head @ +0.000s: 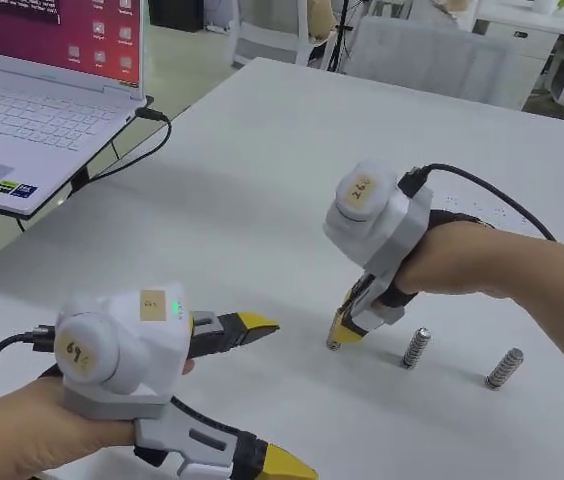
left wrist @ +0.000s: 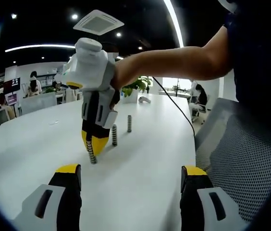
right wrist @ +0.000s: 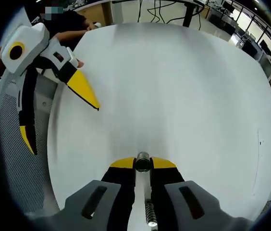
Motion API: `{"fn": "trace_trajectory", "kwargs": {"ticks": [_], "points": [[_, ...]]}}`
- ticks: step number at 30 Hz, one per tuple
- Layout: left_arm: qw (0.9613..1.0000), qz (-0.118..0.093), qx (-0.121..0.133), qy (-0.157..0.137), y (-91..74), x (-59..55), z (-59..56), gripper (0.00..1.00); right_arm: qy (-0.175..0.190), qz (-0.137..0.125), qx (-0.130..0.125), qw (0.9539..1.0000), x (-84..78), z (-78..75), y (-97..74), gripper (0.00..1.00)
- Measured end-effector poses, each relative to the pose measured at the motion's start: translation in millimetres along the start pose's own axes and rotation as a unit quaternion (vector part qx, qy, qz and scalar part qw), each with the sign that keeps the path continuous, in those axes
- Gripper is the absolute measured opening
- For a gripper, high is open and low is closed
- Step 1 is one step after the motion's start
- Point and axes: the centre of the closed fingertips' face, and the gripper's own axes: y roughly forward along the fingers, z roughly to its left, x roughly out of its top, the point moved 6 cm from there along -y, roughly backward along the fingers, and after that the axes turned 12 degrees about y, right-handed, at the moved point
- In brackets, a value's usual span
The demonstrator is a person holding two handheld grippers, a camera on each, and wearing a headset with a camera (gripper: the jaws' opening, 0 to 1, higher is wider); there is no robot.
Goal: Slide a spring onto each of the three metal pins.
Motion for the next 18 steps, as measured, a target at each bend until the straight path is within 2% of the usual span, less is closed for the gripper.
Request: {"fn": "trace_trajectory", "kwargs": {"ticks": [18], "points": [[1.0, 0.0, -0.003, 0.001, 1.0, -0.2, 1.0, 0.81, 0.007, -0.007, 0.001, 1.0, 1.1, 2.4, 4.2, 0.09]]}}
